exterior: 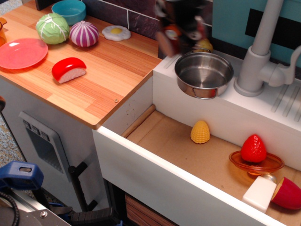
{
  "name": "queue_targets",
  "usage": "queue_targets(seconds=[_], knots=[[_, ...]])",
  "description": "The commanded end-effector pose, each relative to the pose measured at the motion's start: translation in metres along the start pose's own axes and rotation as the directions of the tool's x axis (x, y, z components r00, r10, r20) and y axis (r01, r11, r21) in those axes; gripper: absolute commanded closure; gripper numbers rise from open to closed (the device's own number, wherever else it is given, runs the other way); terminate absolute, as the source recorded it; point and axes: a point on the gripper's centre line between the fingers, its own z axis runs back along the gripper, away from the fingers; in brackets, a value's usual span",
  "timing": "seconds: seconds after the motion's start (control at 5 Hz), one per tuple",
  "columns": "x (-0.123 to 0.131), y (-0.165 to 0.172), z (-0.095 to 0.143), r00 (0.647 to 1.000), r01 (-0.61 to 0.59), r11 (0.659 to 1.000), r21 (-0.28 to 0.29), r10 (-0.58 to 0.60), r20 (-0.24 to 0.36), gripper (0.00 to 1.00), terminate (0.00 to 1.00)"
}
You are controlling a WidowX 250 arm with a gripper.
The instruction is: Put can in pot
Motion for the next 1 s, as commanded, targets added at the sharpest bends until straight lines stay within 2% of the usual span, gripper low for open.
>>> queue_targets(seconds=[0.0, 0.2, 0.6, 0.8], knots=[[0.0241, -0.0005, -0.0091, 0.990, 0.108, 0.994, -0.009, -0.107, 0.093, 1.00, 0.00], [0.0241, -0.0005, -0.0091, 0.990, 0.108, 0.994, -0.009, -0.107, 0.093, 0.00, 0.00], [0.0241, -0.0005, -0.0091, 0.990, 0.108, 0.994, -0.009, -0.107, 0.093, 0.00, 0.00], [0.0241, -0.0005, -0.0091, 0.990, 0.108, 0.994, -0.009, -0.107, 0.093, 0.00, 1.00]])
